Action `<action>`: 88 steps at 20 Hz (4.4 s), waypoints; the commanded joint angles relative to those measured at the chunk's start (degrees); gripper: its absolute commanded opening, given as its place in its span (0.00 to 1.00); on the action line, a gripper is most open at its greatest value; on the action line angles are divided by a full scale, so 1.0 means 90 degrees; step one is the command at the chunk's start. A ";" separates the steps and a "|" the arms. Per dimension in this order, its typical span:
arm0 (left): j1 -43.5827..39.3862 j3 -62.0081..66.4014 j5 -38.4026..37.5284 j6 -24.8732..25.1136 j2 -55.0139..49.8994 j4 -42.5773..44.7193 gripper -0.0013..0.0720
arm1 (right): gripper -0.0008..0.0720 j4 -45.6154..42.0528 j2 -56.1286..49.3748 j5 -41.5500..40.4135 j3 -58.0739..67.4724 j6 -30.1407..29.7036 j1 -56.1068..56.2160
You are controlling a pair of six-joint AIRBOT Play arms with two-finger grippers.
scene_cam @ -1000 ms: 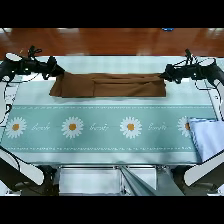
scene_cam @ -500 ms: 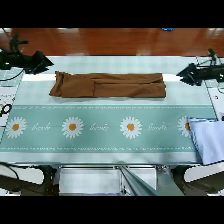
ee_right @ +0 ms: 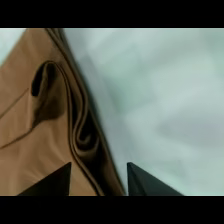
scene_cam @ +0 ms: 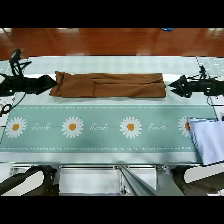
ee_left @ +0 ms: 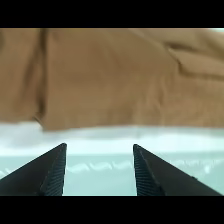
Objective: Fold the shirts.
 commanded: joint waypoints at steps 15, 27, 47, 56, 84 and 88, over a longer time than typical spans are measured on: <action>-0.0539 -0.0340 0.0651 0.0104 0.0160 -0.1027 0.04 | 0.05 -0.1583 0.0391 0.0750 0.1741 0.0253 0.1287; -0.4182 0.3939 -0.0036 -0.0838 -0.3764 -0.1290 0.04 | 0.05 -0.2499 0.5508 0.1962 -0.0661 0.0835 0.1292; -0.3917 0.4789 -0.2038 -0.0908 -0.3381 -0.0957 0.04 | 0.05 -0.1294 0.5498 0.0435 -0.1224 0.1103 0.3002; -0.0398 0.0260 -0.1630 -0.0544 0.1583 0.0257 0.04 | 0.05 -0.0495 0.1200 -0.1042 0.1479 0.1030 0.4954; 0.1263 -0.0250 -0.1316 -0.0359 0.3249 -0.0221 0.04 | 0.58 -0.6290 0.5311 0.0850 -0.1756 0.3823 0.3138; 0.0697 -0.1362 -0.1872 -0.0449 0.3548 -0.0605 0.04 | 0.58 -0.3395 0.6509 -0.1625 -0.5066 0.4029 0.2786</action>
